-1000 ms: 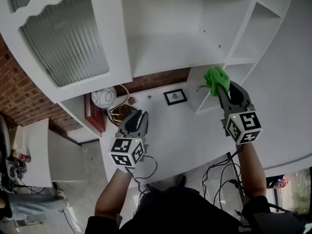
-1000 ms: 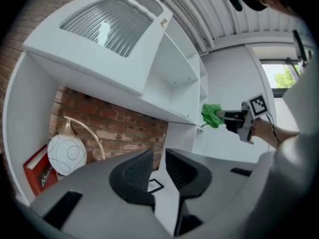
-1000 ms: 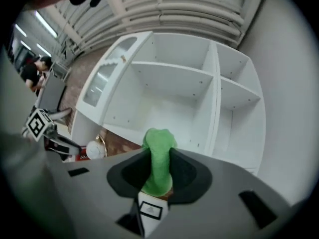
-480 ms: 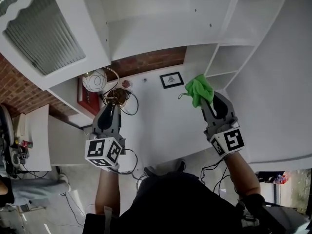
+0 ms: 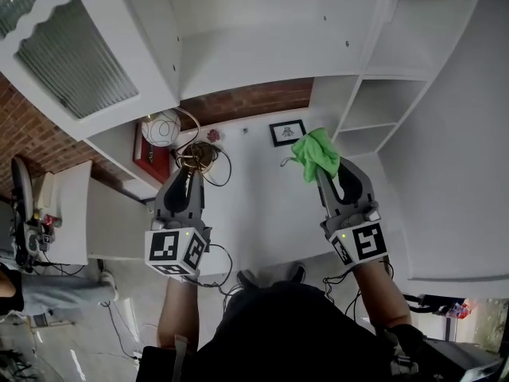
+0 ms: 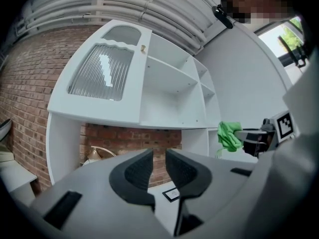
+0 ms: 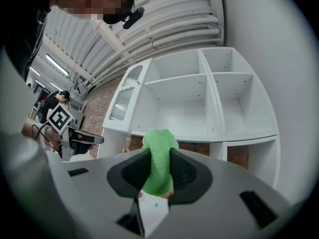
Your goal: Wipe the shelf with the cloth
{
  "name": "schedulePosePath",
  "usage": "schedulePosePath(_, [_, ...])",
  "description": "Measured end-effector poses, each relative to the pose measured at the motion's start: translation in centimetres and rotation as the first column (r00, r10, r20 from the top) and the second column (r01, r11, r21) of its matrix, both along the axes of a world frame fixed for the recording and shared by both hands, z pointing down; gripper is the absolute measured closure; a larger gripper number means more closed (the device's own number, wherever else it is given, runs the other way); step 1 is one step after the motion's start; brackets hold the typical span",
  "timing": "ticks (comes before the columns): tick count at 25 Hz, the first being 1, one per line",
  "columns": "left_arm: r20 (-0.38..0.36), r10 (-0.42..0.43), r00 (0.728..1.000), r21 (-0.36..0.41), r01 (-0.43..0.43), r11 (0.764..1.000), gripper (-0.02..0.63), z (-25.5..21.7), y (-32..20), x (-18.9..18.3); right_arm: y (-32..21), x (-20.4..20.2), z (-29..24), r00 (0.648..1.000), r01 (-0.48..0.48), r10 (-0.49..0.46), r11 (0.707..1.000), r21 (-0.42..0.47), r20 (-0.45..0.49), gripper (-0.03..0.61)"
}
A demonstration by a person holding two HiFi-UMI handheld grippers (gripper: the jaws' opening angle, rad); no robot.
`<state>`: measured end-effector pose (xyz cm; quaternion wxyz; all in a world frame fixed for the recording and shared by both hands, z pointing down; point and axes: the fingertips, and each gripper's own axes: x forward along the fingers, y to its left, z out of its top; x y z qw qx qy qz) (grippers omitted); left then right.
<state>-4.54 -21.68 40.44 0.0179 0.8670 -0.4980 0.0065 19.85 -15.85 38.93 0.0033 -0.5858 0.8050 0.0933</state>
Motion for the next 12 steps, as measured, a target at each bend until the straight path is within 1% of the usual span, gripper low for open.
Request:
schedulePosePath(5, [0.008, -0.009, 1.000, 0.012, 0.009, 1.000, 0.537, -0.5, 0.6, 0.3, 0.1, 0.1, -0.1, 1.000, 0.016, -0.016, 1.000, 0.004, 0.012, 0.483])
schedulePosePath(9, [0.028, -0.013, 1.000, 0.040, 0.012, 0.999, 0.537, -1.1, 1.0, 0.3, 0.0, 0.4, 0.1, 1.000, 0.004, -0.004, 1.000, 0.006, 0.013, 0.483])
schedulePosePath(12, [0.030, -0.010, 1.000, 0.047, 0.009, 0.999, 0.537, -1.4, 1.0, 0.3, -0.1, 0.4, 0.1, 1.000, -0.001, 0.001, 1.000, 0.001, 0.009, 0.485])
